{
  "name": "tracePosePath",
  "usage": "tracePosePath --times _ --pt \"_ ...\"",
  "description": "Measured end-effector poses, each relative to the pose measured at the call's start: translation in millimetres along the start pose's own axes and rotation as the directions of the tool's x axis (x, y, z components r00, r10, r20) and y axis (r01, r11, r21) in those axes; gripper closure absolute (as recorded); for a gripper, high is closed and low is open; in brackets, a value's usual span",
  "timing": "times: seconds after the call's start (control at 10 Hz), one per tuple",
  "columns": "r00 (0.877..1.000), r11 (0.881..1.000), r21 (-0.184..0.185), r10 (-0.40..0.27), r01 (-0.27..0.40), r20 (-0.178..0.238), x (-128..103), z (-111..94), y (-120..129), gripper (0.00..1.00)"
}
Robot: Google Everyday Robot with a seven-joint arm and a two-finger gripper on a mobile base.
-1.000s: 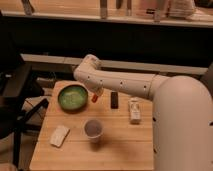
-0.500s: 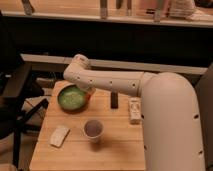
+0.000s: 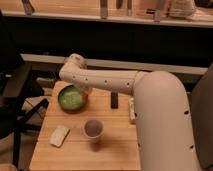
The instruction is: Place the pepper in the ceramic bowl
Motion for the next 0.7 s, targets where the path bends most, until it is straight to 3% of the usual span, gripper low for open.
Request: tracePosePath --times 0.3,0.5,0.7 --pt "1.000 1.000 -0.002 -0.002 0.002 -0.004 -2.8 3.2 -4.3 1.00" --pt "1.000 1.000 -0.001 0.003 -0.003 -0.006 -4.8 4.3 -7.6 0.90" --pt "1.000 1.000 0.000 0.002 -0.002 -0.009 -6.8 5.3 -11.2 0.86"
